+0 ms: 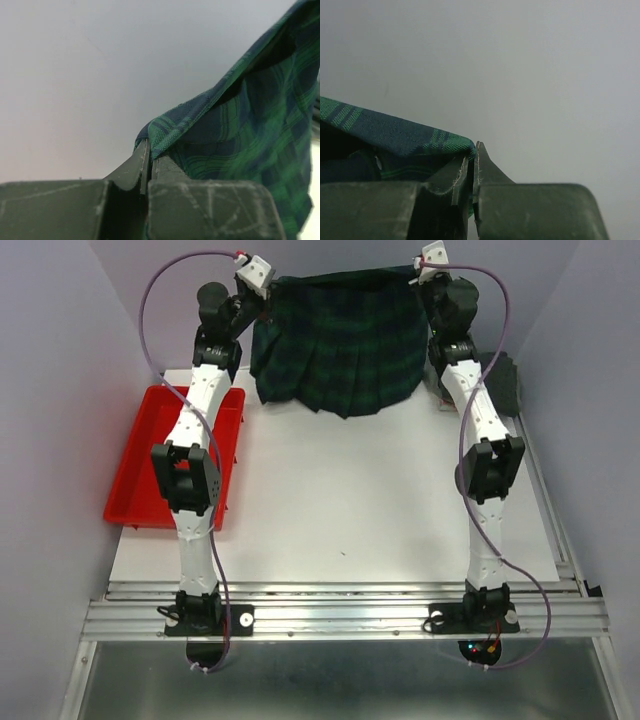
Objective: Fold and stack the skirts
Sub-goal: Flatten the skirt out
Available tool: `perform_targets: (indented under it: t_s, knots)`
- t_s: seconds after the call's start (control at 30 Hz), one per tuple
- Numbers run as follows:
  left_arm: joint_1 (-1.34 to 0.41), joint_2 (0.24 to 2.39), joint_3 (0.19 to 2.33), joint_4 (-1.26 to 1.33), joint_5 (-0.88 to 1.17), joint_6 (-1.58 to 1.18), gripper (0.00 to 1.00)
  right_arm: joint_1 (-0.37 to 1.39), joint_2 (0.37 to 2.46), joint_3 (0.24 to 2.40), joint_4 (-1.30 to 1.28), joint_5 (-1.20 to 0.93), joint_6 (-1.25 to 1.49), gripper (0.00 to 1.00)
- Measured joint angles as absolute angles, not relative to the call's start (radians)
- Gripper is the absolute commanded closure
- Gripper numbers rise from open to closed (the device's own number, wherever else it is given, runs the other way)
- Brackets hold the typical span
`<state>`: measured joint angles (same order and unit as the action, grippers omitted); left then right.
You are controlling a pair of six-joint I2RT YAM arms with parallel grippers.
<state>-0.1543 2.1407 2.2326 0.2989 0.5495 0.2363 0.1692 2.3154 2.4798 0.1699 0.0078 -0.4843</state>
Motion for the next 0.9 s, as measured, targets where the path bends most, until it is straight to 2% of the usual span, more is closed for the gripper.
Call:
perform_targets:
  t_s: [0.1, 0.2, 0.4, 0.53, 0.73, 0.9]
  knots:
    - [-0.154, 2.201, 2.319, 0.316, 0.525, 0.257, 1.00, 0.169, 2.349, 2.517, 0.210, 0.009, -0.490, 0.99]
    - [-0.154, 2.194, 2.302, 0.375, 0.519, 0.283, 1.00, 0.169, 2.287, 2.387, 0.299, -0.007, -0.494, 0.99]
    - [-0.151, 2.051, 1.910, 0.553, 0.514, 0.375, 1.00, 0.165, 2.125, 1.957, 0.513, -0.084, -0.521, 0.99]
    - [-0.147, 2.041, 1.672, 0.608, 0.514, 0.456, 1.00, 0.157, 2.116, 1.694, 0.600, -0.152, -0.558, 0.99]
    - [-0.146, 2.046, 1.391, 0.593, 0.521, 0.550, 1.00, 0.152, 2.114, 1.396, 0.615, -0.234, -0.612, 0.99]
    - [-0.142, 1.964, 1.232, 0.557, 0.585, 0.593, 1.00, 0.152, 2.006, 1.226, 0.582, -0.272, -0.645, 0.99]
